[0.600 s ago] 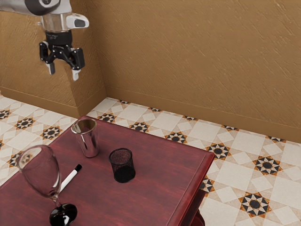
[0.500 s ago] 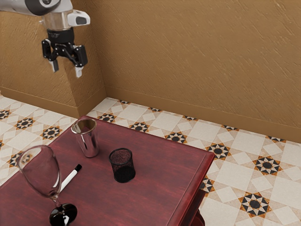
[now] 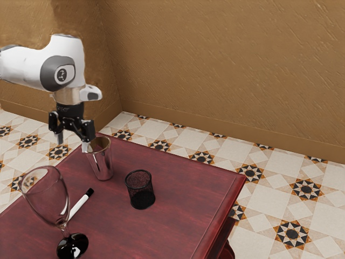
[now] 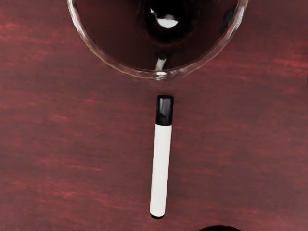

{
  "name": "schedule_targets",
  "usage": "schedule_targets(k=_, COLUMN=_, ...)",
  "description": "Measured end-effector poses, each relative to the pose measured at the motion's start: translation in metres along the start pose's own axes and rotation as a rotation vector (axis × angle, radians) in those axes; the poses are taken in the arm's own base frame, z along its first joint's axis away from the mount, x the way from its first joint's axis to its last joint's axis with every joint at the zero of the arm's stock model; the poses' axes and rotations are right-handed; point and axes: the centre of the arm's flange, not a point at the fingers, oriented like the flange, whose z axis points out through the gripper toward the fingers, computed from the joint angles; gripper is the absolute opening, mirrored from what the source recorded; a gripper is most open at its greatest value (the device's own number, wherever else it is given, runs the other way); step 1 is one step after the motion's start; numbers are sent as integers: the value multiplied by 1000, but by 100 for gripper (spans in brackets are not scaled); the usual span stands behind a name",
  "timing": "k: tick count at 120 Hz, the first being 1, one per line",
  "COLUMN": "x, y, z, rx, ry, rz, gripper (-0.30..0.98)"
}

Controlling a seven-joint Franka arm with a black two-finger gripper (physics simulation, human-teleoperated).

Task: Put the marker into the pen holder.

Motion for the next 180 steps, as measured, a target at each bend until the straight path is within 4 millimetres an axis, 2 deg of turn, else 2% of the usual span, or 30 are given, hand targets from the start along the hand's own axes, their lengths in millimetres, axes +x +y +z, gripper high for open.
schedule_targets(k=10, x=9, y=-13, z=73, rx=-29, ry=-33, rz=-24, gripper=69)
schedule_targets(k=15, x=15, y=-37, z=100, rx=-51, ry=-37, rz=-73, gripper=68)
schedule_targets(k=21, x=14, y=-86, z=124, rx=-84, ry=-26, rz=-168, gripper=68)
schedule_targets(k=24, x=12, y=-105, z=132, rx=-96, ry=-17, rz=-203, gripper=69)
schedule_targets(k=27, x=10, y=-115, z=139, rx=-104, ry=-7, rz=-221, gripper=69)
schedule_targets(k=31, x=11, y=-118, z=143, rx=-107, ry=11, rz=-226, gripper=69)
schedule_targets(k=44, x=20, y=-105, z=141, rx=-101, ry=71, rz=-188, gripper=69)
schedule_targets(k=58, x=18, y=-90, z=146, rx=-101, ry=93, rz=-153, gripper=69)
schedule_targets(k=74, x=21, y=-54, z=145, rx=-91, ry=111, rz=-83, gripper=66)
schedule_targets(k=86, x=12, y=-30, z=149, rx=-94, ry=106, rz=-44, gripper=63)
schedule_targets(k=98, x=4, y=-15, z=158, rx=-95, ry=90, rz=-24, gripper=60)
schedule_targets(k=143, x=2, y=-1, z=194, rx=-78, ry=57, rz=-25, gripper=46)
schedule_targets(k=180, x=8, y=-1, z=203, rx=-67, ry=74, rz=-25, gripper=28)
